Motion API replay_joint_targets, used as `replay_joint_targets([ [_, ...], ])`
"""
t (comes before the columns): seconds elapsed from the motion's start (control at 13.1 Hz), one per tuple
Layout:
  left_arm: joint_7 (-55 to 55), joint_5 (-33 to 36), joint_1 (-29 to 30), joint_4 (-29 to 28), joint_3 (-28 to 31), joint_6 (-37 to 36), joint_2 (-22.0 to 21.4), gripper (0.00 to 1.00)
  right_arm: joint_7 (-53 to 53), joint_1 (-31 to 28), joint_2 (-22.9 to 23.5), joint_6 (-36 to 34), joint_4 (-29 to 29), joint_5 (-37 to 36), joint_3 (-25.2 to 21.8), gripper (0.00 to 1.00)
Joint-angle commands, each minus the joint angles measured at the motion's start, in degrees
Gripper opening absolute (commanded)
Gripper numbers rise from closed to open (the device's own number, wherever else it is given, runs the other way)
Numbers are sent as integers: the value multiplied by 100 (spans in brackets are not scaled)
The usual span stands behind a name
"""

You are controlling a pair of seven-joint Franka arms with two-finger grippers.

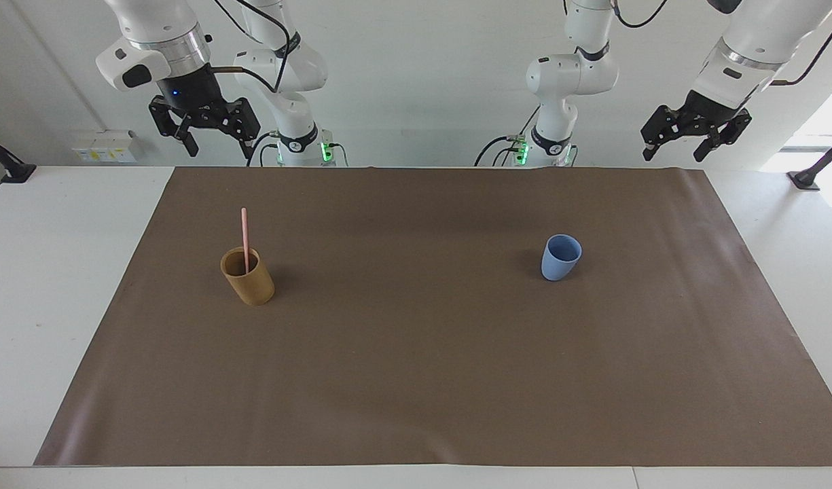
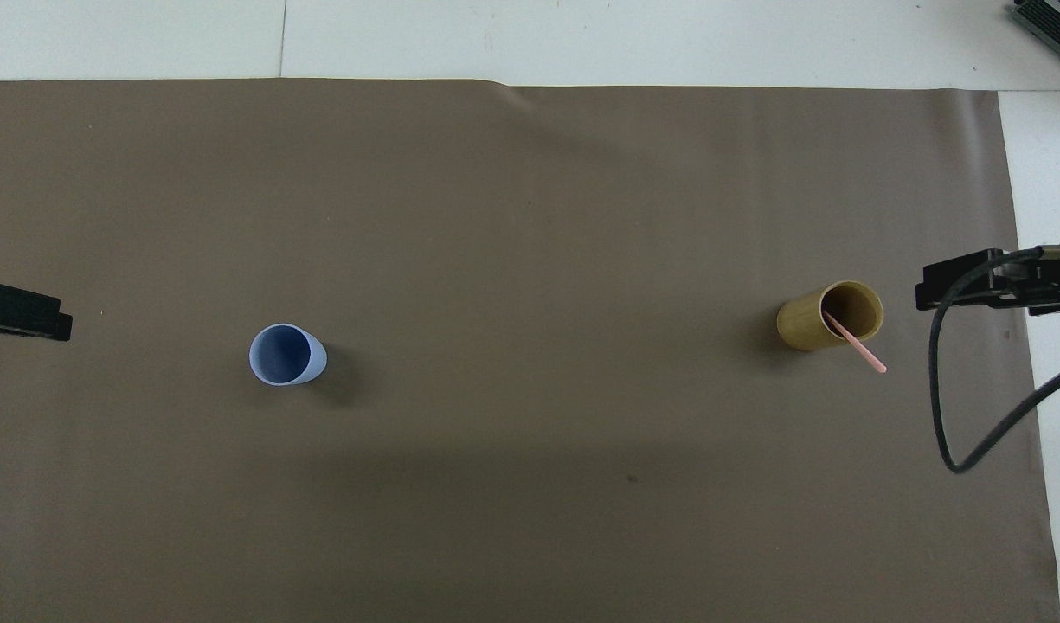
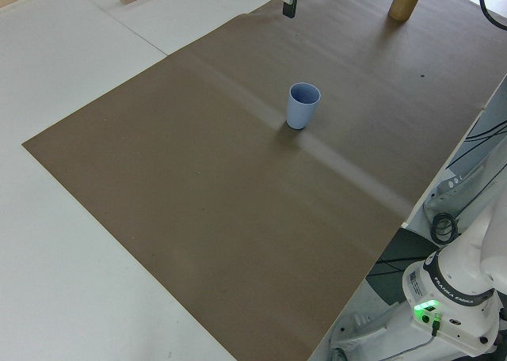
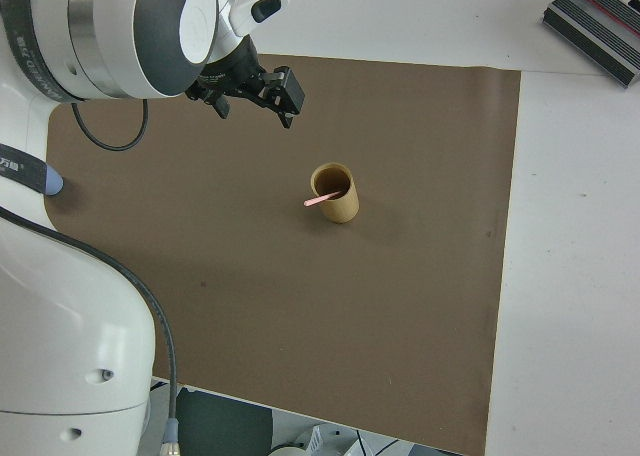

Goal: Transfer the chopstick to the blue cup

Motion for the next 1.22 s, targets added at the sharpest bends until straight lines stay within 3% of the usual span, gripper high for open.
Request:
replay_joint_targets([
  [0.0,72,-63,89,100,-37,-169,40,100,-114,-33,-75,37,-116,126,-11,100],
  [0.61,46,-81,1,83,-108,-55,32,100,-140,-112,-75,37,-108,117,-55,100],
  [1.14,2,-125,-165,-1733,-108,1717,-144,100,-140,-112,-75,37,-117,117,-63,100],
])
